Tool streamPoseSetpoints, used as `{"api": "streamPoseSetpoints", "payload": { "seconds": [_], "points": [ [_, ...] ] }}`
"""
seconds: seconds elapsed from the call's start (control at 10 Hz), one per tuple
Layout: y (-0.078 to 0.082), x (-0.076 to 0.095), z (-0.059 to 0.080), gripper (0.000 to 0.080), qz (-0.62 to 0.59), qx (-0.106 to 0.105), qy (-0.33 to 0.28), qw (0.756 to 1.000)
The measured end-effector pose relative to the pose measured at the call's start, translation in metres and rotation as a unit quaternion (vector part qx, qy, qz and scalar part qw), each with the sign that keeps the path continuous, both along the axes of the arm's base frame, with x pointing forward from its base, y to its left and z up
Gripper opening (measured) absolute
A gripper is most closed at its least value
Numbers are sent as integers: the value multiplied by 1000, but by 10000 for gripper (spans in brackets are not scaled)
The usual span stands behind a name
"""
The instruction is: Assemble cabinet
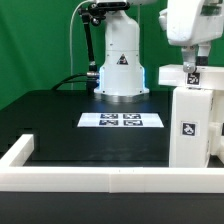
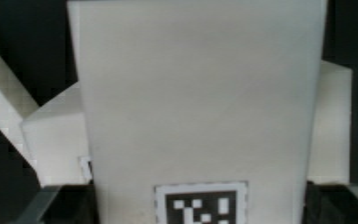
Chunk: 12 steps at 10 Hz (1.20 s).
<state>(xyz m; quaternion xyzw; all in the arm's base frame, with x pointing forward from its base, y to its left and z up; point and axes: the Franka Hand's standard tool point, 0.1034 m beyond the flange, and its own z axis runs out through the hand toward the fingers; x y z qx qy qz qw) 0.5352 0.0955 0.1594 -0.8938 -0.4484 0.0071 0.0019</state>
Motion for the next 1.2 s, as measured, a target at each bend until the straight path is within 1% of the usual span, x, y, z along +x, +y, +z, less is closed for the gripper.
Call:
{"api": "streamPoseSetpoints", "payload": {
  "seconds": [0.2, 0.4, 0.5, 0.7, 0.8, 0.9, 1.0, 1.1, 1.2],
  "points": [
    [0, 0, 0, 558, -70, -1, 0, 998],
    [0, 0, 0, 560, -156, -2, -1, 988],
    [1, 1, 1, 560, -195, -3, -1, 981],
    [2, 0, 1, 560, -292, -4, -2, 956],
    [2, 0, 1, 560, -344, -4, -2, 939],
    [4, 1, 1, 560, -445, -2, 0, 895],
    [4, 0, 1, 560, -476, -2, 0, 880],
    [7, 0, 1, 560, -559, -1, -2, 829],
    [8, 0, 1, 560, -603, 2, -6, 798]
  ]
}}
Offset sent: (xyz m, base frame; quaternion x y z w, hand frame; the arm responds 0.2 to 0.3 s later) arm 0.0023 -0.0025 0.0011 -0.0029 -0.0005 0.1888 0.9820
